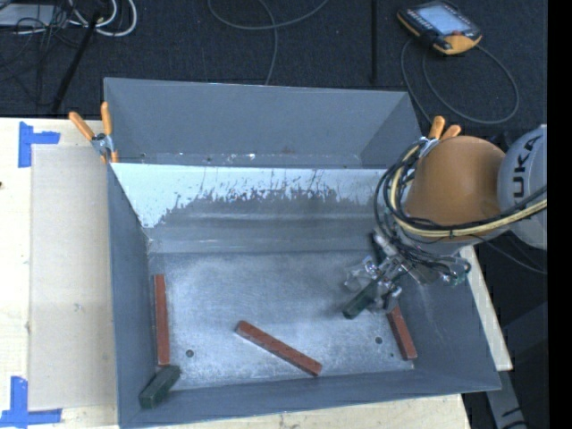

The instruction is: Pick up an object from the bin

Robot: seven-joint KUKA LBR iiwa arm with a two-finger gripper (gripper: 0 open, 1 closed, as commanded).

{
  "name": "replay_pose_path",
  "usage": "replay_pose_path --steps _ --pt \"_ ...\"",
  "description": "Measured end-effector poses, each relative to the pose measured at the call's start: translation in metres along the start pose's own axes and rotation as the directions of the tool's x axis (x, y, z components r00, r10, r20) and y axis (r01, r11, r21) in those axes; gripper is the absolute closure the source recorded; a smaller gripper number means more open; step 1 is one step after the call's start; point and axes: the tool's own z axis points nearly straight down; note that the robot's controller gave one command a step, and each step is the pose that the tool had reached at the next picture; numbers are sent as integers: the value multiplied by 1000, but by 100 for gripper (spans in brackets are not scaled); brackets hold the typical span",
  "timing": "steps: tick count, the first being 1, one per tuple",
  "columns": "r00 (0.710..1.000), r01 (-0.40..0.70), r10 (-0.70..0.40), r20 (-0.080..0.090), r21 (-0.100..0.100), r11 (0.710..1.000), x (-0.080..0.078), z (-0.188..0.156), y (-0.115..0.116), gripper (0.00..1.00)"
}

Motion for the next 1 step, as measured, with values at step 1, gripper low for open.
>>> replay_pose_path --steps 1 --pt "1000 -1 1 -1 -1 1000 0 -5 1 100"
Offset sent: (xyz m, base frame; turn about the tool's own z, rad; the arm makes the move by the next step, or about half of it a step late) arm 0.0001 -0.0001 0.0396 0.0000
